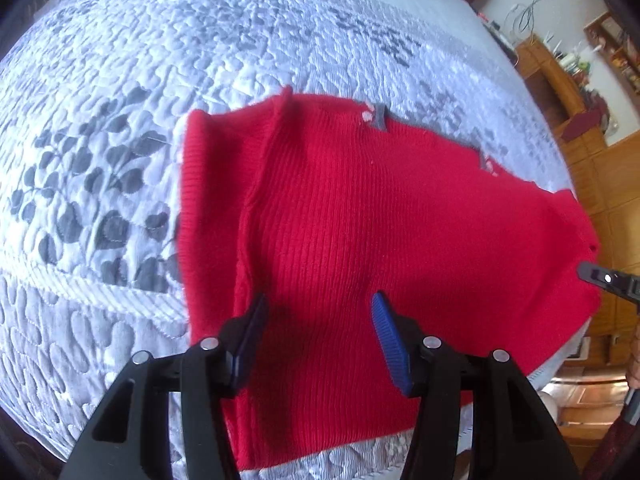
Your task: Fold small clothes
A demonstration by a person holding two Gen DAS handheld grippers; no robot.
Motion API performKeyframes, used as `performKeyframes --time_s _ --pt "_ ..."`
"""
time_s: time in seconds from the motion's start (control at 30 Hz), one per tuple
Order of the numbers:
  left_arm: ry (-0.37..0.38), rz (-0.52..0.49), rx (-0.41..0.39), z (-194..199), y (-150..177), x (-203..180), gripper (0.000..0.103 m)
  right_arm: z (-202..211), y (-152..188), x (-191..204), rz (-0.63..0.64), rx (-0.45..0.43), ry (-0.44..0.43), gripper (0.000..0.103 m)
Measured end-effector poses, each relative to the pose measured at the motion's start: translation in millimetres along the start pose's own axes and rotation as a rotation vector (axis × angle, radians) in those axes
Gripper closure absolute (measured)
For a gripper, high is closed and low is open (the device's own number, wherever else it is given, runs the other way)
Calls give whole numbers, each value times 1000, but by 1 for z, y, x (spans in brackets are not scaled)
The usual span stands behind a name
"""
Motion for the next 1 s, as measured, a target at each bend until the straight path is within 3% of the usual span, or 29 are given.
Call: performKeyframes --time_s 0.2,0.4,0.43,0.5,0.6,0.8,1.0 --pt "164 81 -64 25 6 26 48 -30 -5 98 191 17 7 94" --pt "194 156 -69 21 7 52 48 -97 24 153 337 122 10 90" --pt "198 168 -66 20 7 55 49 -105 28 155 348 140 17 81" --pt "202 170 -67 22 9 59 49 -115 37 151 342 165 -5 75" --pt "212 148 -73 24 4 53 49 -104 46 137 313 160 -108 72" --pt "211 61 -61 15 -25 16 49 -71 63 108 348 78 -104 57" --pt "252 4 24 -9 -58 -19 48 -73 98 120 444 33 -111 57"
Point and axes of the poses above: each gripper's, at about its wrist camera, not at the fingertips, and z roughly against the way its jaws point, x to its left, y to its underside, the point moved 5 cm from there along -z, roughly the way its jaws point, and after that the axes turned 5 degrees about -z, right-handed, at the moved point
